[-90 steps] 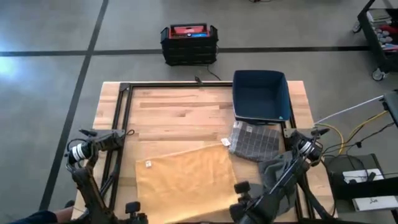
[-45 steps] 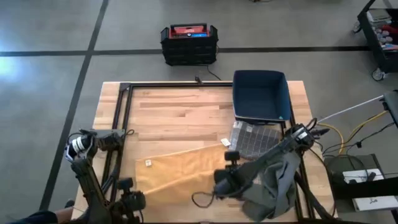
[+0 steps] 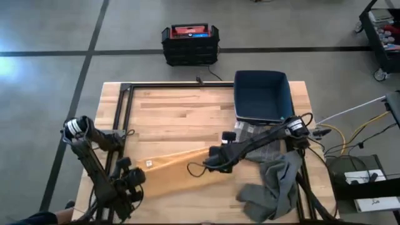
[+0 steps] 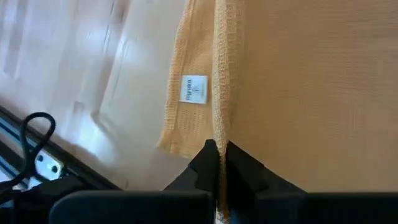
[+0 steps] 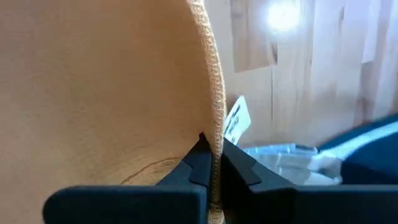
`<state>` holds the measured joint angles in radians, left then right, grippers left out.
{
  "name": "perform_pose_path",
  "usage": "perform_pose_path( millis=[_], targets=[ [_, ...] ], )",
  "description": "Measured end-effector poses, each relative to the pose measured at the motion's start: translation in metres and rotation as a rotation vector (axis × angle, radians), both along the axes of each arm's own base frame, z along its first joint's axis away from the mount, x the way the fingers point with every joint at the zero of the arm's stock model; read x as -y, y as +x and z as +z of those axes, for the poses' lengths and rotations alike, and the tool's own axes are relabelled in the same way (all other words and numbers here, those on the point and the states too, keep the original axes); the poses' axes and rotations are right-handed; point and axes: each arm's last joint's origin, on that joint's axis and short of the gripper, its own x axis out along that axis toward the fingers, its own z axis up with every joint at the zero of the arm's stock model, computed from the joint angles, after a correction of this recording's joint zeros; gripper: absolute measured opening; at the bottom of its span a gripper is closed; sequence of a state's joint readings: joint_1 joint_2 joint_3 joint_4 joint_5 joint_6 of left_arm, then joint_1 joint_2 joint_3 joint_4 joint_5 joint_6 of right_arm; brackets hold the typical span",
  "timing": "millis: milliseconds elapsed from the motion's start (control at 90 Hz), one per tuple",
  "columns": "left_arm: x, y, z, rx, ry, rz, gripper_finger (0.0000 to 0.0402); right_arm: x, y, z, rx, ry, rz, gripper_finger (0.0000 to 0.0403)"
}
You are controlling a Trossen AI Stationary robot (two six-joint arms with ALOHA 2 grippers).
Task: Fold towel
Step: Fold the yellow kitchen towel
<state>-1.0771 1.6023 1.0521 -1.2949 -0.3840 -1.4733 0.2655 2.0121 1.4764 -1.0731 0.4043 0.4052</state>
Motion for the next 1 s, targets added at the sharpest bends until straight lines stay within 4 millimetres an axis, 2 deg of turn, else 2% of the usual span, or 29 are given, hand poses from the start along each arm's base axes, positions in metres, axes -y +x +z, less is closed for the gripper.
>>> perform_pose_path(
  millis=[278, 500, 811, 1000],
  targets=[
    [-0.016, -0.008, -0.027, 0.012, 0.018, 0.029, 0.0, 0.024, -0.003, -0.023, 0.014, -0.01, -0.034, 0.0],
    [-0.018, -0.009, -0.042, 0.039, -0.005, 0.033, 0.0, 0.031, -0.004, -0.028, 0.016, -0.008, -0.028, 0.0],
    [-0.021, -0.01, -0.045, 0.044, 0.0, 0.044, 0.0002, 0.031, -0.001, -0.029, 0.052, -0.002, -0.037, 0.0],
    [-0.021, -0.01, -0.045, 0.043, 0.001, 0.044, 0.0033, 0.031, -0.001, -0.029, 0.055, -0.001, -0.042, 0.0009]
  ],
)
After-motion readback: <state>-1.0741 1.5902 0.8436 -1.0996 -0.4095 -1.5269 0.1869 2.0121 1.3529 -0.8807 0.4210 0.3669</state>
